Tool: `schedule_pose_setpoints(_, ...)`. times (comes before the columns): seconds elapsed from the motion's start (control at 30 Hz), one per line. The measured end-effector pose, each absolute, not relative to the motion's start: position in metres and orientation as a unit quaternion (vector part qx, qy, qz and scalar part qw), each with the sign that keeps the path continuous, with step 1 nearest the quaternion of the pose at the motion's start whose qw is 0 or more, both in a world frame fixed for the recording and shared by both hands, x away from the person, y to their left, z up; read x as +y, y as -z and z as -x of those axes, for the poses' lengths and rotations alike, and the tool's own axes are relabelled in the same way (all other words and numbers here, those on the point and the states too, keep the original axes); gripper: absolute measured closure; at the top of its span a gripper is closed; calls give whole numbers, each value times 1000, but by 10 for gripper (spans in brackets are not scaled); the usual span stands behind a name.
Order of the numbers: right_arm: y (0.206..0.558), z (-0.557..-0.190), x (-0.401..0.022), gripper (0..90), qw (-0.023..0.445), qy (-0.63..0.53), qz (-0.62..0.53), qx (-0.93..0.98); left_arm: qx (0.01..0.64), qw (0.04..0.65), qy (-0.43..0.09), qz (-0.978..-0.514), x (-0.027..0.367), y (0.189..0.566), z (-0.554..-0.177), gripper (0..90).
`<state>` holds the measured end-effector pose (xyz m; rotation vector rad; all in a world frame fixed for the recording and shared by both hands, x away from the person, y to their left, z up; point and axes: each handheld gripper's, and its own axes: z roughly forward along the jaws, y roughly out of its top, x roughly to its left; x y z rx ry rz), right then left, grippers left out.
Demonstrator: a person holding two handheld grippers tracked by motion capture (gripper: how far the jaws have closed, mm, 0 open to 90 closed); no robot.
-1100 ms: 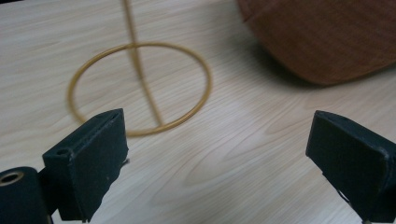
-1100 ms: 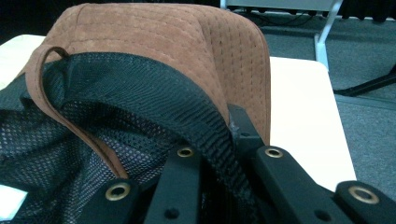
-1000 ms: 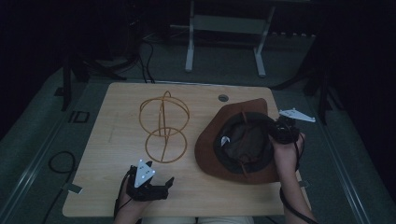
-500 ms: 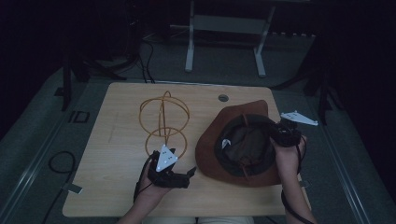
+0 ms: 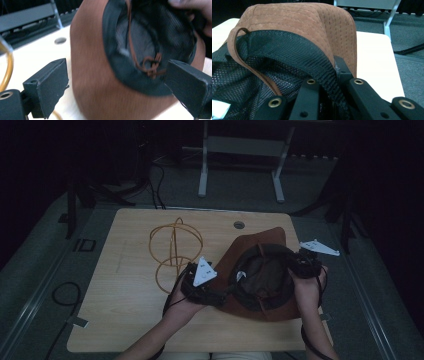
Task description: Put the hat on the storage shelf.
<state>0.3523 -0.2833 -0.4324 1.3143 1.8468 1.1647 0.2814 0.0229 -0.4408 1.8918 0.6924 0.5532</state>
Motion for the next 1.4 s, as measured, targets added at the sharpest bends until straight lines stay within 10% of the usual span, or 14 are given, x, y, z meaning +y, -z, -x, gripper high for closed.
schedule_pose_setpoints(0.87,422,-343,-281,842,297,-458,-474,691,326,434,-274,-794,-46,435,-352,129)
schedule_pose_setpoints(1.4,424,-334,-271,842,298,-464,-456,699,357,396,-300,-791,-41,444,-358,745)
